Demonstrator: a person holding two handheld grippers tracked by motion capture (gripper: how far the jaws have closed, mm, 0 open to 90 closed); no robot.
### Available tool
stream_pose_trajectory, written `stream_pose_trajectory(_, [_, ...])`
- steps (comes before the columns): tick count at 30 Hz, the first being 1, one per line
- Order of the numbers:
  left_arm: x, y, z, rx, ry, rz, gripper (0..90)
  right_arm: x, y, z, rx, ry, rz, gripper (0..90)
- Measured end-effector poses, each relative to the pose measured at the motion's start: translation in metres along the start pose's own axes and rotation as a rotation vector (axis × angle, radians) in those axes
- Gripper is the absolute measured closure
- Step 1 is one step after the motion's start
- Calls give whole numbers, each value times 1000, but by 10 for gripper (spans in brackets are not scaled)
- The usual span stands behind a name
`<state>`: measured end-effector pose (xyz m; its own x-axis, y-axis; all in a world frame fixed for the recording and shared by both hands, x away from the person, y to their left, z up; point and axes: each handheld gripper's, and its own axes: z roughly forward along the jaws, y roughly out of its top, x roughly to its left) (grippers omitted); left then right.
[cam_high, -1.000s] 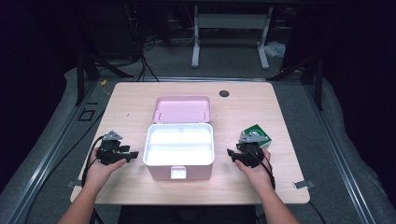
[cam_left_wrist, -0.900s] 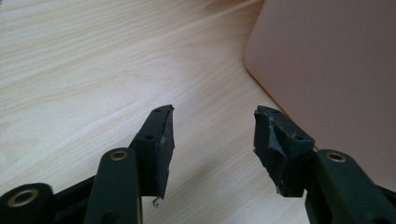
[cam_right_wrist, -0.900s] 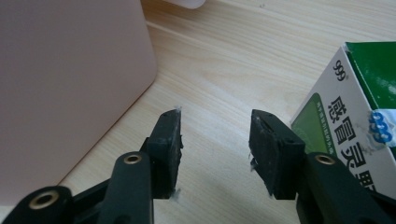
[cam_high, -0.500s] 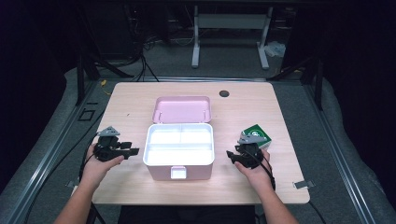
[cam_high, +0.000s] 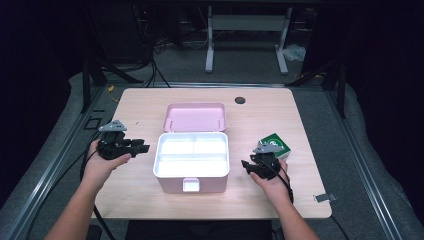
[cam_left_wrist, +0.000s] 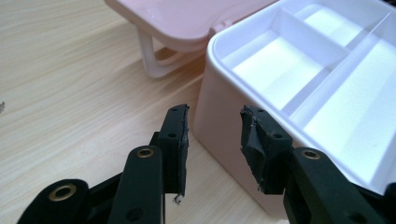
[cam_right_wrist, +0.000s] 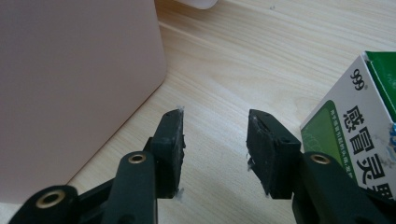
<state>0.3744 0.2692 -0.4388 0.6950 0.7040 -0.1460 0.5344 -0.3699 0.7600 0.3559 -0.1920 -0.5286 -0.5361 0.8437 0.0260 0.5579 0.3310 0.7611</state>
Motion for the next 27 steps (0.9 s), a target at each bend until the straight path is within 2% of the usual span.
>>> stream_pose_trajectory(5, [-6, 12, 1, 10, -38, 31, 638, 0, 0, 1, 2, 0, 0, 557])
stream_pose_trajectory(8, [-9, 17, 2, 24, -42, 49, 659, 0, 0, 1, 2, 2, 0, 557])
stream_pose_trajectory(13, [-19, 33, 6, 74, -44, 140, 719, -1, 0, 0, 2, 14, 3, 557])
stream_pose_trajectory(17, [-27, 44, 11, 136, -36, 225, 744, -1, 0, 0, 1, 14, 7, 557])
stream_pose_trajectory(18, [-27, 44, 11, 136, -36, 225, 744, -1, 0, 0, 1, 14, 7, 557])
stream_pose_trajectory(19, [-30, 46, 13, 149, -25, 247, 747, -1, 0, 0, 1, 16, 6, 556])
stream_pose_trajectory(20, [-33, 51, 16, 185, -4, 282, 752, 0, 0, 1, 2, 12, 5, 557])
stream_pose_trajectory(22, [-35, 53, 18, 204, -5, 298, 766, -1, 0, 1, 4, 16, 3, 557])
stream_pose_trajectory(26, [-47, 65, 29, 273, -37, 380, 770, 0, 0, 1, 4, 16, 2, 556])
stream_pose_trajectory(27, [-47, 65, 29, 273, -37, 380, 763, 0, 0, 1, 3, 8, 0, 557])
